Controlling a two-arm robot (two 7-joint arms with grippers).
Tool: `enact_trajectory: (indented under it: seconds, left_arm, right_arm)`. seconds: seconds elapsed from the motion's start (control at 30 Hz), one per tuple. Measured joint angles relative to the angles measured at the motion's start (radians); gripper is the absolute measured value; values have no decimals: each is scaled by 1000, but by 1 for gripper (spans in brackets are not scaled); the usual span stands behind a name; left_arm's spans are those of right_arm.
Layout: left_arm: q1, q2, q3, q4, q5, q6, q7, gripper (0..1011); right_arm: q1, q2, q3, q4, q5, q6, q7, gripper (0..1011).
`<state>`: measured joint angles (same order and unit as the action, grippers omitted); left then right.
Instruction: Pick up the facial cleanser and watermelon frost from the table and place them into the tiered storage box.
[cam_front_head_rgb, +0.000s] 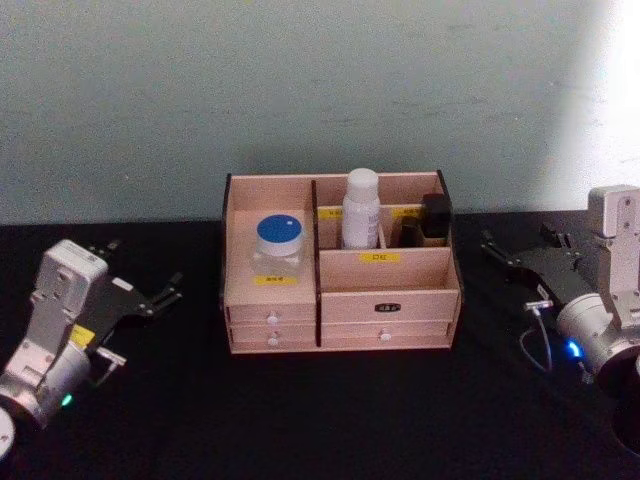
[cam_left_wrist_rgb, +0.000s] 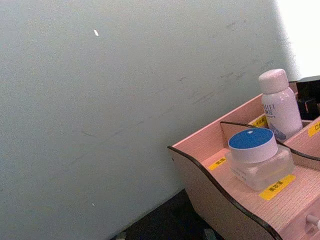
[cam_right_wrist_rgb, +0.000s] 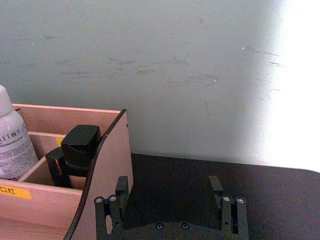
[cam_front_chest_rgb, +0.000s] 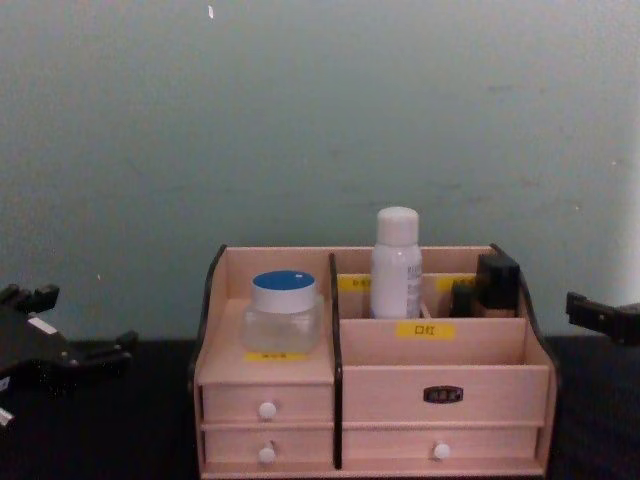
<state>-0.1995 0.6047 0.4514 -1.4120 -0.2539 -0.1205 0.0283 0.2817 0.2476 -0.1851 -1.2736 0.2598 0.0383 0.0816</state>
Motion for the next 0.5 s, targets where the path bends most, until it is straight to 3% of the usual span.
enact_trajectory:
  seconds: [0.5]
  left_arm:
    - [0, 0, 0, 0, 0, 0, 0, 1002]
  right_arm:
    - [0, 0, 0, 0, 0, 0, 0, 1002]
